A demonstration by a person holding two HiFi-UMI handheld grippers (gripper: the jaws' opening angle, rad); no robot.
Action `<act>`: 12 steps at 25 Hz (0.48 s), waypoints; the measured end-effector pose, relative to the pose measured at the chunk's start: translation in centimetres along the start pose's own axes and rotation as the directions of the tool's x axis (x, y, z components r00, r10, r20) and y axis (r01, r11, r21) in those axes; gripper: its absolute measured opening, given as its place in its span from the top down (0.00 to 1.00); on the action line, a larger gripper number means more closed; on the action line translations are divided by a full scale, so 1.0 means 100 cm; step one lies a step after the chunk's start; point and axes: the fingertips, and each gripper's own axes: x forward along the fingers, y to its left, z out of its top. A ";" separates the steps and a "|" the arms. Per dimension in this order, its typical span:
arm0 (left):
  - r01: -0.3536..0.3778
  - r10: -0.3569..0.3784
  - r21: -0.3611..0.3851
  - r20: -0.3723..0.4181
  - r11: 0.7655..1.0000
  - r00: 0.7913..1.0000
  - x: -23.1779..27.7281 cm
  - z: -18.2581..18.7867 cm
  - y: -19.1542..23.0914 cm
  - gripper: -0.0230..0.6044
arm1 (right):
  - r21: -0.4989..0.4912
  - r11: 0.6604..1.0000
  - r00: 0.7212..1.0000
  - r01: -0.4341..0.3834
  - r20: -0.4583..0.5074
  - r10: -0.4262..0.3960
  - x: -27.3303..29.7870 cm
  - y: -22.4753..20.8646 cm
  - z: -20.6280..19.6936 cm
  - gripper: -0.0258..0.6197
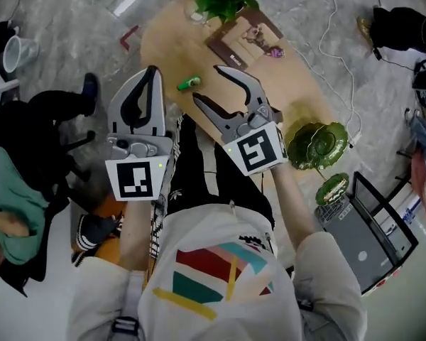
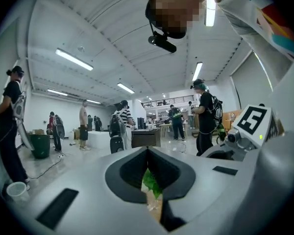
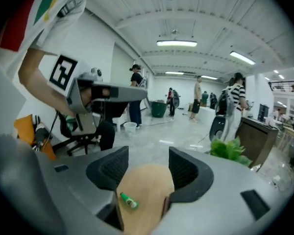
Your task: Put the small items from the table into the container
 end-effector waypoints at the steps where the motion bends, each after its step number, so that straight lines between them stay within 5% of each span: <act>1: -0.019 0.019 -0.006 -0.012 1.000 1.000 -0.002 -0.015 0.006 0.95 | -0.053 0.998 0.998 -0.045 -0.051 0.042 0.018 0.011 -0.020 0.56; 4: -0.057 0.056 -0.029 -0.041 0.998 0.998 -0.004 -0.060 0.024 0.95 | -0.173 0.963 0.966 -0.206 -0.191 0.173 0.070 0.045 -0.088 0.56; 8: -0.067 0.059 -0.072 -0.113 0.995 0.992 -0.005 -0.120 0.036 0.95 | -0.064 0.927 0.891 -0.371 -0.308 0.335 0.127 0.078 -0.171 0.56; 12: -0.071 0.051 -0.110 -0.176 0.991 0.983 -0.007 -0.159 0.034 0.95 | -0.231 0.865 0.822 -0.446 -0.488 0.294 0.157 0.088 -0.241 0.56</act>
